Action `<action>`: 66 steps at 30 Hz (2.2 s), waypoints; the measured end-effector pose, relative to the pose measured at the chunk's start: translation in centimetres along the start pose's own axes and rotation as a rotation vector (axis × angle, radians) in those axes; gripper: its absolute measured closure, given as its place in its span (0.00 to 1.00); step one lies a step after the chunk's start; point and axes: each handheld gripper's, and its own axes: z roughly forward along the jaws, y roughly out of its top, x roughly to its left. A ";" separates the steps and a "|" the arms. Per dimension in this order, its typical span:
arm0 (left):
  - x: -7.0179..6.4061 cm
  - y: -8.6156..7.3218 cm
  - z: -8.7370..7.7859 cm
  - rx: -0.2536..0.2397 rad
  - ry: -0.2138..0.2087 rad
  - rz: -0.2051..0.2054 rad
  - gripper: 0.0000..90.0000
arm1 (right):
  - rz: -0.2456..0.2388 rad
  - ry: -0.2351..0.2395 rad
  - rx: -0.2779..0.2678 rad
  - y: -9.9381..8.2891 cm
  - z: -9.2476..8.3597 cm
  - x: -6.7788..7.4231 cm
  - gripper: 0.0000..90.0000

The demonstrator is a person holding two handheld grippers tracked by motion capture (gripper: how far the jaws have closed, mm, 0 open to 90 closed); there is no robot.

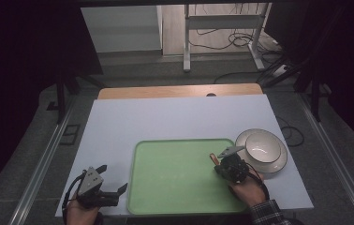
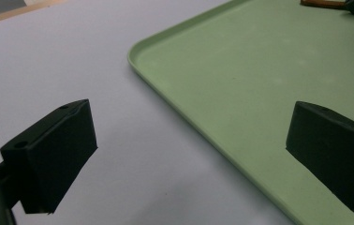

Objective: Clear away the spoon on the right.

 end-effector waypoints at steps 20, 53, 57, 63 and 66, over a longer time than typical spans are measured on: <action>0.0 0.0 0.0 0.003 0.001 0.003 0.02 | 0.054 -0.034 -0.011 -0.4 -0.5 -1.5 1.00; 0.0 0.0 0.0 0.002 0.004 0.005 0.02 | 0.087 -0.062 -0.033 -0.8 -1.0 -2.7 0.97; 0.0 0.0 0.0 0.002 0.005 0.005 0.02 | 0.083 -0.063 -0.045 -0.8 -1.1 -2.6 0.92; -0.1 0.0 0.0 0.002 0.004 0.005 0.02 | 0.075 -0.068 -0.072 -0.6 -1.5 -2.3 0.84; 0.0 0.0 0.0 0.001 0.004 0.005 0.02 | 0.071 -0.065 -0.080 -0.6 -1.6 -2.2 0.78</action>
